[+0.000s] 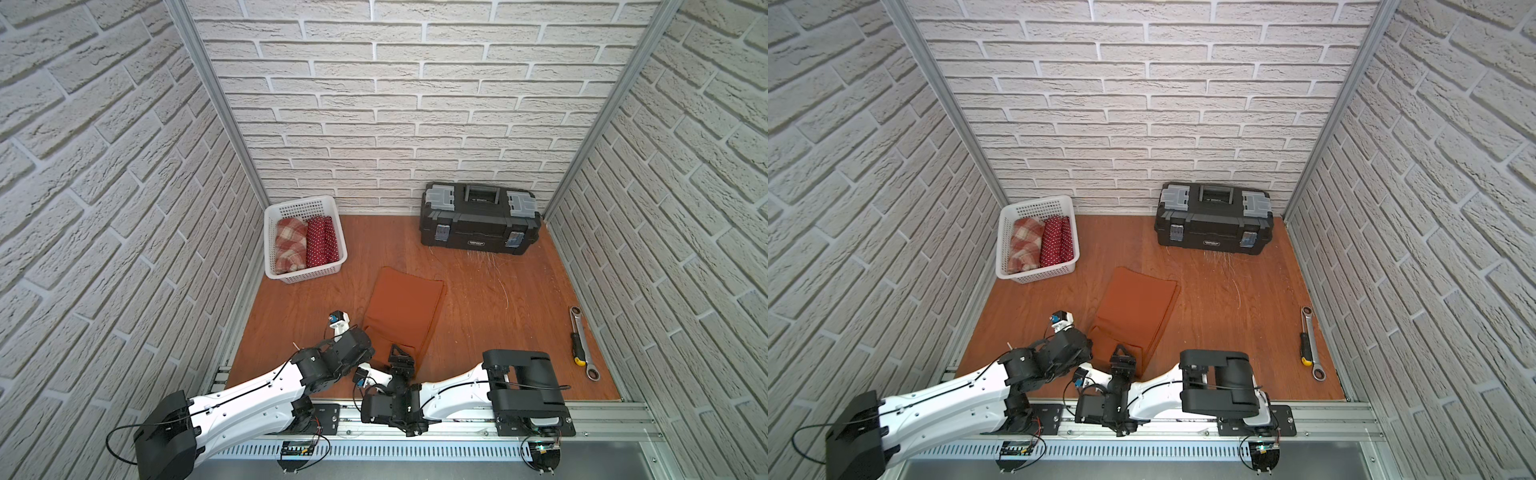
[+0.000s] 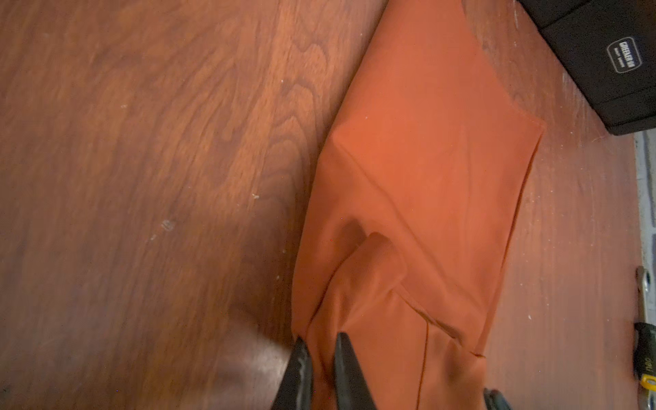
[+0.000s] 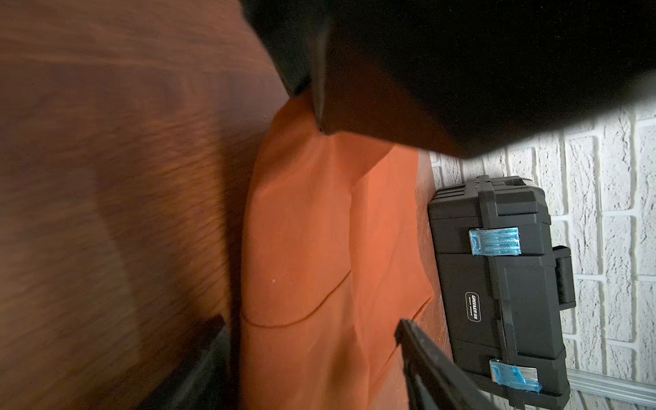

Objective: Roll up the skirts
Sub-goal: Roll the skirt at the center of the board.

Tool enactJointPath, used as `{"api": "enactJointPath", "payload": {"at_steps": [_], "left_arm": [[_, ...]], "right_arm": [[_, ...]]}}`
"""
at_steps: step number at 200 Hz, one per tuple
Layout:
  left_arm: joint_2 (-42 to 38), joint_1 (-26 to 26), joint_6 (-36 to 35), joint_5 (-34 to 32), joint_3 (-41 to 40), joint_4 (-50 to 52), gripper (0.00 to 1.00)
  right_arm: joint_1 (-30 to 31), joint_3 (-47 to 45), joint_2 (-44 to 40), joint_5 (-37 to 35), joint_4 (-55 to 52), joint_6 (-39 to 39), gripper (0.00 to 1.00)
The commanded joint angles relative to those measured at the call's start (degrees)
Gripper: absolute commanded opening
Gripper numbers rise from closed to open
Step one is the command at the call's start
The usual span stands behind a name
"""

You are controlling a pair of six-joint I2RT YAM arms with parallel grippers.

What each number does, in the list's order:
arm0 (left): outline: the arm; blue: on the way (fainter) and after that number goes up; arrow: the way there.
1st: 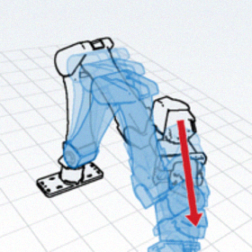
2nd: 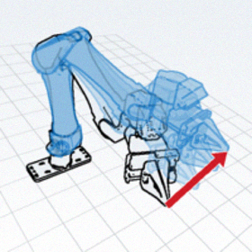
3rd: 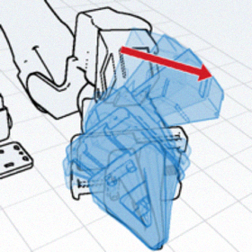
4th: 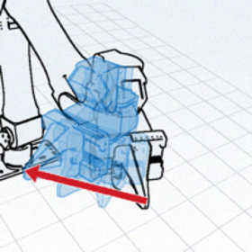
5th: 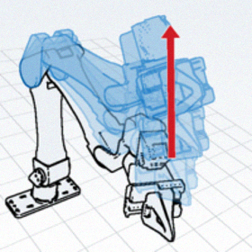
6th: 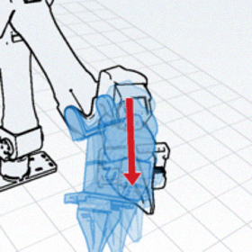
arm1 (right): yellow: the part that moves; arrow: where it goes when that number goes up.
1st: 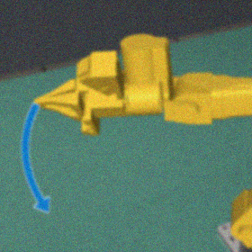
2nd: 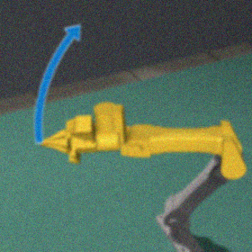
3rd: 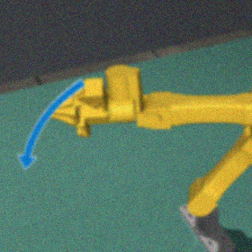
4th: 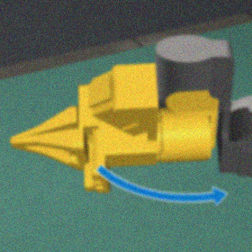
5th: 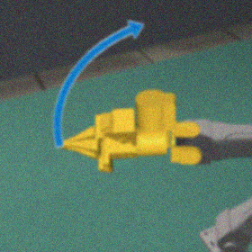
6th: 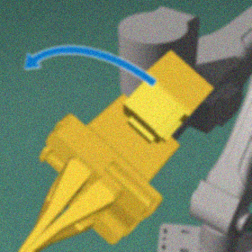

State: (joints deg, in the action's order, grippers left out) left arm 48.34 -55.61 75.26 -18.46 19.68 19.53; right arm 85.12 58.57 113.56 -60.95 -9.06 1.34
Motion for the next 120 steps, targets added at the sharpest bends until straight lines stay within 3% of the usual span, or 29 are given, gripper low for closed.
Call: {"api": "enactJointPath", "payload": {"at_steps": [1,47,82,87,93,107,114,120], "left_arm": [[-0.46,-1.16,-0.47,4.63,-1.01,2.82,0.0],[-0.26,-1.15,-1.04,6.45,-1.14,2.42,0.0],[-3.44,-0.49,-0.92,6.3,-0.91,4.71,0.0],[-4.68,-0.04,-0.91,5.99,-0.8,5.42,0.15],[-6.21,0.48,-0.83,5.49,-0.71,6.47,0.4],[-10.35,2.59,-1.64,4.78,0.01,9.2,0.68],[-12.09,3.95,-2.42,4.17,0.69,10.78,0.94],[-13.74,5.17,-3.18,3.64,1.36,12.17,0.98]], "right_arm": [[-4.98,0.32,2.96,-2.46,-8.27,4.63,0.66],[-7.99,2.83,5.35,-0.36,-14.77,6.08,0.26],[-9.17,3.59,5.01,4.02,-17.3,5.69,0.09],[-9.23,3.74,5.08,5.02,-17.94,5.79,0.06],[-9.21,3.91,5.09,6.37,-18.47,5.87,0.03],[-9.22,4.51,5.09,8.69,-20.71,6.77,0.03],[-9.19,4.67,5.09,9.73,-21.6,7.21,0.03],[-9.18,4.63,5.01,10.27,-22.21,7.7,0.03]]}}
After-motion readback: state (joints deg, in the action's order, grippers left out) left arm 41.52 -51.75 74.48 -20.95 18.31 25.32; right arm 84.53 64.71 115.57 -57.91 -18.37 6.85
